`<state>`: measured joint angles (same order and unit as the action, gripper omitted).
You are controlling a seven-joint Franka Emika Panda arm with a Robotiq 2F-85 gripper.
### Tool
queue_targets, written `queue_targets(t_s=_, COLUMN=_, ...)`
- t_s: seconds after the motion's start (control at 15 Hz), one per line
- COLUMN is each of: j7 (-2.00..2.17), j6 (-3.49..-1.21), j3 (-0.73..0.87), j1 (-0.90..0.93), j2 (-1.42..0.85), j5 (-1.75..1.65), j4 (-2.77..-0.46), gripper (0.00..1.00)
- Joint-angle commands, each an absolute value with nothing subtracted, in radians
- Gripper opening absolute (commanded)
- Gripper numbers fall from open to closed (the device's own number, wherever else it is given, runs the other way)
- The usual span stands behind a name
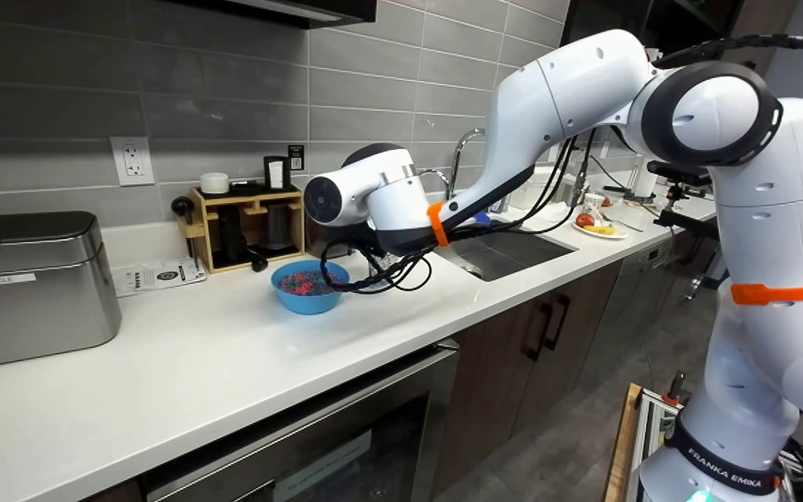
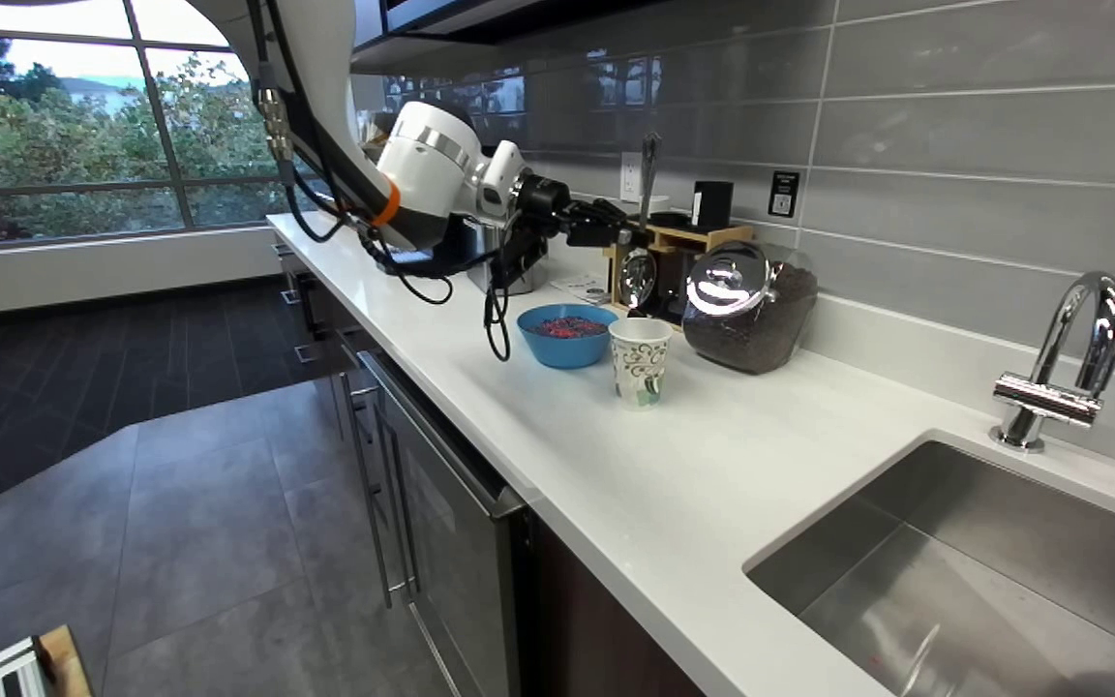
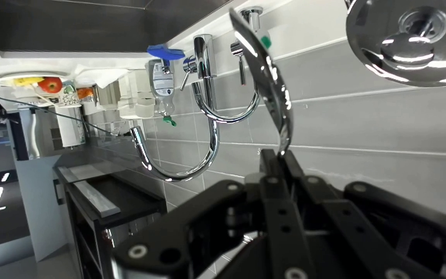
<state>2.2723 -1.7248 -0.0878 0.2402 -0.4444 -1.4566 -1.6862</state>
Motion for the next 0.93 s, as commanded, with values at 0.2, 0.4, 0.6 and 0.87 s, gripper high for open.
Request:
queue_targets(t_s=0.2, j7=2.391, j6=-1.776, j3=-0.106, j1=0.215, j2=-0.369, j5=-1.497, j4=-1.795, gripper=0.01)
queue_targets(t_s=0.4, j7=2.449, j6=-1.796, j3=-0.107, j1=0.208, j2=-0.349, j5=-1.512, j4=-1.825, gripper=0.01)
queue_targets(t_s=0.6, j7=2.495, j6=-1.818, j3=-0.109, j1=0.197, j2=-0.337, j5=-1.513, j4=-1.847, gripper=0.01)
queue_targets(t_s=0.87, j7=2.507, j6=-1.814, j3=-0.108, j1=0.188, j2=-0.338, j5=-1.505, j4=-1.853, gripper=0.01)
